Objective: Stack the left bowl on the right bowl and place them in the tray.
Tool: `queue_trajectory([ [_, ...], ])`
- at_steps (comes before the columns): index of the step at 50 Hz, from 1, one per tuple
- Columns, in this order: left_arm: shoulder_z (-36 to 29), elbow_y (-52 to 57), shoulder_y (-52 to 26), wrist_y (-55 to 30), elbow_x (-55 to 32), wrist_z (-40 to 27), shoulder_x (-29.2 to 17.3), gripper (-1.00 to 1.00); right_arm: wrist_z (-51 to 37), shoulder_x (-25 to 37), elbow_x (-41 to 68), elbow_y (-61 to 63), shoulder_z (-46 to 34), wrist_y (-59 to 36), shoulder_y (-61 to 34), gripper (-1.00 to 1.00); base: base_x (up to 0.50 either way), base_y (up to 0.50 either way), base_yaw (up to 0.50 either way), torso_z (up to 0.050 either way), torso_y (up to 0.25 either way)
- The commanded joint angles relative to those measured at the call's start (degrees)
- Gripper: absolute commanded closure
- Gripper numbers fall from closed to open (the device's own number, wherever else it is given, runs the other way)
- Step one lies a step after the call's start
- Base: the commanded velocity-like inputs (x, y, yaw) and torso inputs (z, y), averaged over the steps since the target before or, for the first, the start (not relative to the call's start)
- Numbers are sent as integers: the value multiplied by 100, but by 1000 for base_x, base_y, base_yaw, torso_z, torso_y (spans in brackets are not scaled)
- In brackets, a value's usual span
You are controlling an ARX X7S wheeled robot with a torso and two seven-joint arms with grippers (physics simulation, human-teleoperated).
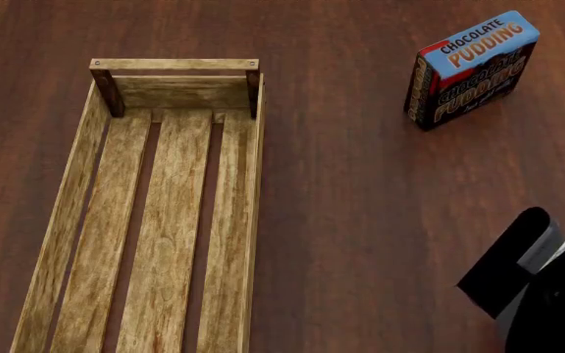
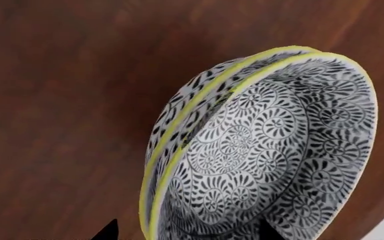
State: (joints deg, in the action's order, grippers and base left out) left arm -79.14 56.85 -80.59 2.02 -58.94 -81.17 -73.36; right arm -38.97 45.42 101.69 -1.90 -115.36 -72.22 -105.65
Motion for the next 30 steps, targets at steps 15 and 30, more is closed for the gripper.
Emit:
queue_trajectory([
  [15,-14,25,101,69,98,-32,-52,-100,110,-74,-147,-119,-35,112,150,-100,0,0,0,0,0],
  [30,-8,61,109,53,76,-41,-106,-100,350,-168,-357,-421,-92,354,514,-100,0,0,0,0,0],
])
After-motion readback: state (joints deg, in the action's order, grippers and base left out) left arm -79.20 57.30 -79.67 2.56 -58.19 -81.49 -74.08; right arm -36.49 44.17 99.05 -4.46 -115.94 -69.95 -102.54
